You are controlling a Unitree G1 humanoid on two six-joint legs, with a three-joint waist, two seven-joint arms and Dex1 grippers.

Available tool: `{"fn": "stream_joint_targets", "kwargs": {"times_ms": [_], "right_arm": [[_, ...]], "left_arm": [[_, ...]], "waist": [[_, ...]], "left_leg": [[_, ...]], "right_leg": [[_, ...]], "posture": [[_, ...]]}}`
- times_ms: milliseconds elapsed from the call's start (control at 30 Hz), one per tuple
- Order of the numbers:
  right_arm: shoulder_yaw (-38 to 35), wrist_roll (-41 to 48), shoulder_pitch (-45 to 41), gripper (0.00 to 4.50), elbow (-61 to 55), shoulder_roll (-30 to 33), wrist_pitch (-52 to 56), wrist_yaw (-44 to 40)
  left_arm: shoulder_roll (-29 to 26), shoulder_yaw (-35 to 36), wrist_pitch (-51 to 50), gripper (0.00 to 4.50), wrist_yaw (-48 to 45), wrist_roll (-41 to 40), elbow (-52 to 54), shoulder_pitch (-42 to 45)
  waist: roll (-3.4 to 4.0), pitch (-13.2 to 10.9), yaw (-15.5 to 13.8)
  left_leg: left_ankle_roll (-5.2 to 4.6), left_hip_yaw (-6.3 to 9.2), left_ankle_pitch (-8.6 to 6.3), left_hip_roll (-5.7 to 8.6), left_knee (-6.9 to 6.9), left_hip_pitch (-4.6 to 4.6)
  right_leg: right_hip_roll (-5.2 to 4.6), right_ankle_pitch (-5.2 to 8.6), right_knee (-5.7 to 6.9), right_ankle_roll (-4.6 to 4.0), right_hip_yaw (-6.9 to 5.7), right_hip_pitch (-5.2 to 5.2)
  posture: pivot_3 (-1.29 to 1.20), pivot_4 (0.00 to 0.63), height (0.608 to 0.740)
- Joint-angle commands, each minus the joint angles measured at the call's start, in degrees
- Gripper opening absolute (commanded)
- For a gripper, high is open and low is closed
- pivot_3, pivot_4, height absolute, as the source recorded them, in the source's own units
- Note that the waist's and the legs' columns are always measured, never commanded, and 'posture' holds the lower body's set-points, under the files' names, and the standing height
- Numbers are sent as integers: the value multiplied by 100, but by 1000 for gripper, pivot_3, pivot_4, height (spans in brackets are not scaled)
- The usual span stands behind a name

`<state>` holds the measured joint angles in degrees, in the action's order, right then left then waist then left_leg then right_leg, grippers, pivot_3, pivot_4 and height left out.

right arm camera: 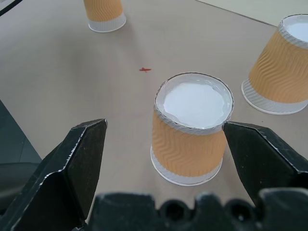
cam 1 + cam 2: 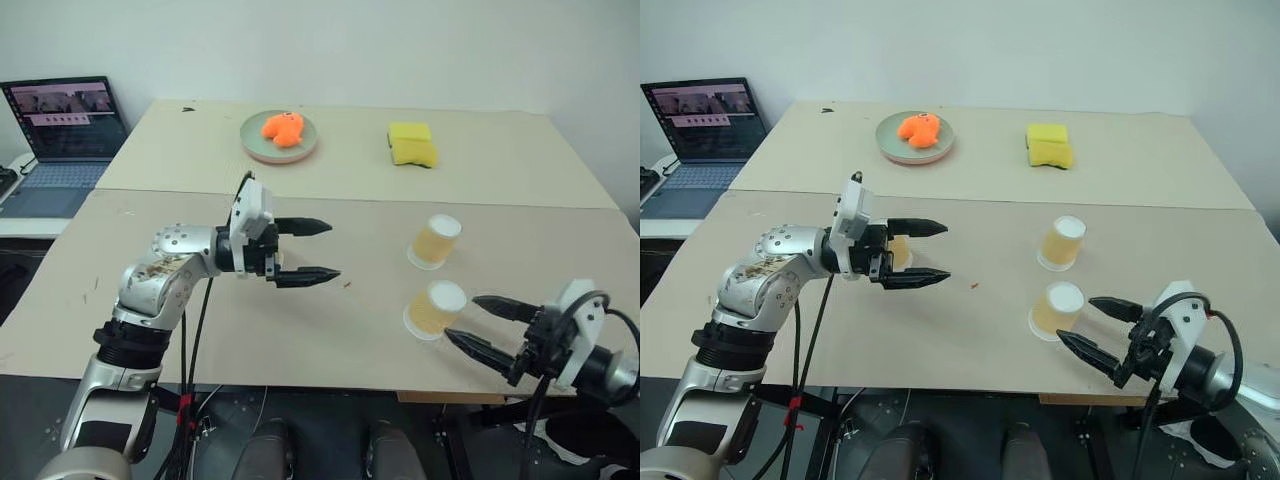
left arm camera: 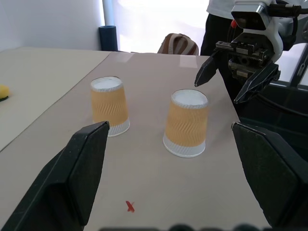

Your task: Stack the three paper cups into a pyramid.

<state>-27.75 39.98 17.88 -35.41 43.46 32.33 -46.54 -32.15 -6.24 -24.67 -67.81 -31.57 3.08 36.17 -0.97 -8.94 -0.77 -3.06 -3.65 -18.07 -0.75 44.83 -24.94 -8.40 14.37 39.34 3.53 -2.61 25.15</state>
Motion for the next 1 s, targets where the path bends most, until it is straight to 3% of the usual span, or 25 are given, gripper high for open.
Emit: {"fn": "stream_joint_targets", "kwargs": {"times_ms": [33,867,1000], "right_arm": [[-71,-127,10,4500,101,-81,-315,-64],[1153,-815,-1548,4500,1617,-233,-1069,-469],[1307,-814,-1917,3460,1837,-368,-1151,-483]], "left_arm": [[-16,130,95,4353,-42,31,-32,13],[-209,676,-454,4353,494,-221,739,-540],[-202,848,-544,4500,727,-314,892,-621]], "waist": [[-1,0,-1],[-1,-3,9],[-1,-3,12]], "left_leg": [[-1,0,0,0,0,0],[1,1,1,-1,0,2],[4,1,2,-1,-1,2]], "right_leg": [[0,0,0,0,0,0],[0,-3,1,1,-1,2],[0,-4,0,0,-1,2]], "posture": [[0,150,673],[0,150,673],[0,150,673]]}}
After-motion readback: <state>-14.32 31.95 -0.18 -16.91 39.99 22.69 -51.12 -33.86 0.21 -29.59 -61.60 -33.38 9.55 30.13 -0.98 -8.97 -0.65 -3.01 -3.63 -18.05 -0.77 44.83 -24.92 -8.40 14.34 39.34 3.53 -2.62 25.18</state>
